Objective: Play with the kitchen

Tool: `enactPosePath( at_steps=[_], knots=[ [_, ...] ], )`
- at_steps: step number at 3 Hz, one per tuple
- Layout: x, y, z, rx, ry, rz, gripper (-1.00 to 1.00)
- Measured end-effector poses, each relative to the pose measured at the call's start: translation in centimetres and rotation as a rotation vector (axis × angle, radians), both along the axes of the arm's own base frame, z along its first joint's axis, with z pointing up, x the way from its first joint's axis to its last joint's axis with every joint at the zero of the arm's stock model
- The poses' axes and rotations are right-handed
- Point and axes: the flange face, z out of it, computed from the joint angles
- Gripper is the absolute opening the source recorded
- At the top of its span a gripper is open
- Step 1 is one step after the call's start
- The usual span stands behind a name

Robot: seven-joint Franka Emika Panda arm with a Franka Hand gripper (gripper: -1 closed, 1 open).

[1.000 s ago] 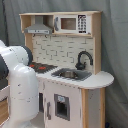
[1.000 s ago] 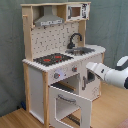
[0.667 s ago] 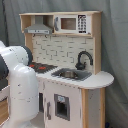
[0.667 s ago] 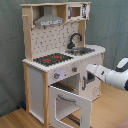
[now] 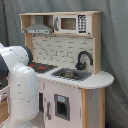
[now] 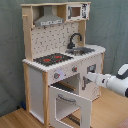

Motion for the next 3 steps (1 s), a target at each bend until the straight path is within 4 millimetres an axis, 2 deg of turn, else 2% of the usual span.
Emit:
enactPosePath(
  at_steps=[1,2,3],
  knots=[
    [0.5,-1.7,-2.0,-0.145,0.011,0.014,1.00],
    [2.9,-3.3,-3.2,-0.252,0.004,0.009,1.00],
    [5.4,-3.8,-2.9,-0.312,-0.013,0.007,1.00]
  ],
)
